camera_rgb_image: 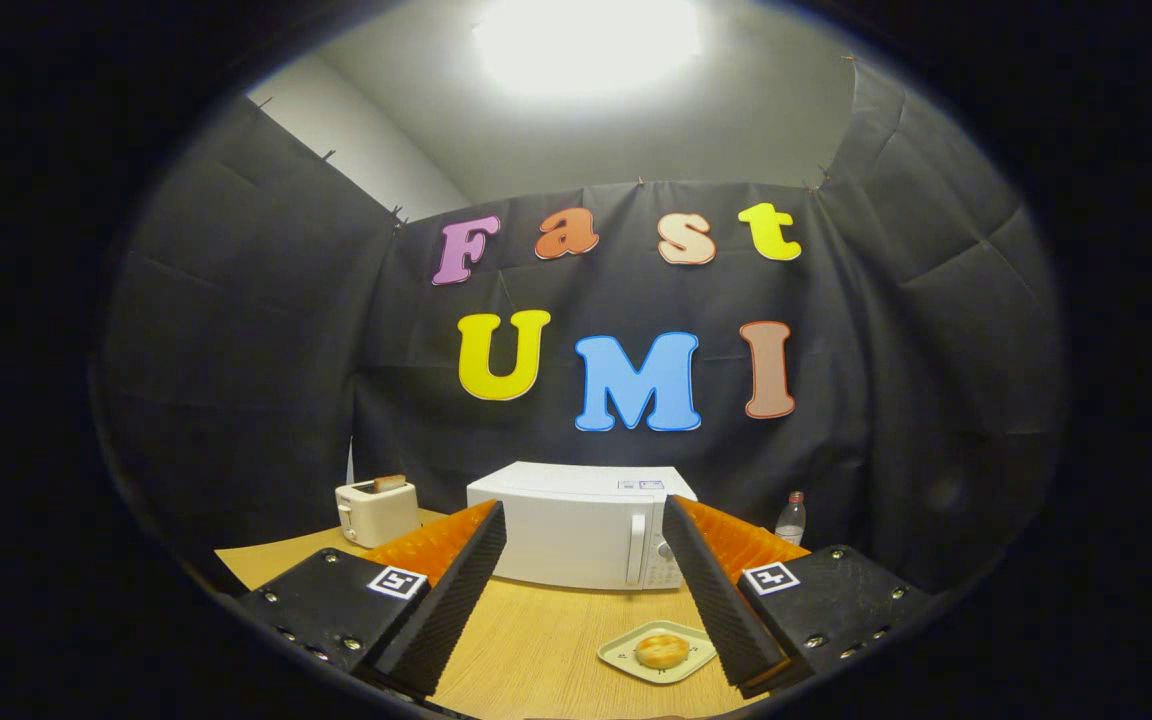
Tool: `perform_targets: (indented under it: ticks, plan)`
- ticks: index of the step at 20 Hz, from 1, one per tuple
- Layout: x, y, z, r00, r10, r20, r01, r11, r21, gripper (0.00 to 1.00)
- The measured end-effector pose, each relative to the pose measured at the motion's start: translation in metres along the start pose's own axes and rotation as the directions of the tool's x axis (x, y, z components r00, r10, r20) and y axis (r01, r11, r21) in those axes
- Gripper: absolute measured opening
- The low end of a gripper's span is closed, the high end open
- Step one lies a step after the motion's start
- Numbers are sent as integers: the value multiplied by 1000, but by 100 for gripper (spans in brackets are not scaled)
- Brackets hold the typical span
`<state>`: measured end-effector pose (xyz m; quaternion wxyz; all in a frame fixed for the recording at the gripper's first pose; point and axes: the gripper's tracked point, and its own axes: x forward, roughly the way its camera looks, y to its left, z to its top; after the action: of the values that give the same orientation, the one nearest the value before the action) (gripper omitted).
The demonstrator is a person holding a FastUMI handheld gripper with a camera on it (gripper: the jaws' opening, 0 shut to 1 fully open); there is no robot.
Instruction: Open the microwave, put the food inside, and close the microwave door.
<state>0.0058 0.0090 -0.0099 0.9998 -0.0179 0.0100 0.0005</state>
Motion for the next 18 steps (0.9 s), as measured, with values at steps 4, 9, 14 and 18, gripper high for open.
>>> perform_targets:
  ticks: [4, 9, 14, 18]
  plan:
    - [10, -2, -8, 1000, -4, -14, 4, 1000, 1, 99]
    - [30, 0, -18, 1000, 11, -20, -11, 1000, 8, 99]
    - [61, -5, -33, 1000, -18, -6, 18, 1000, -19, 99]
    - [89, -10, -49, 999, -35, 2, 35, 999, 29, 99]
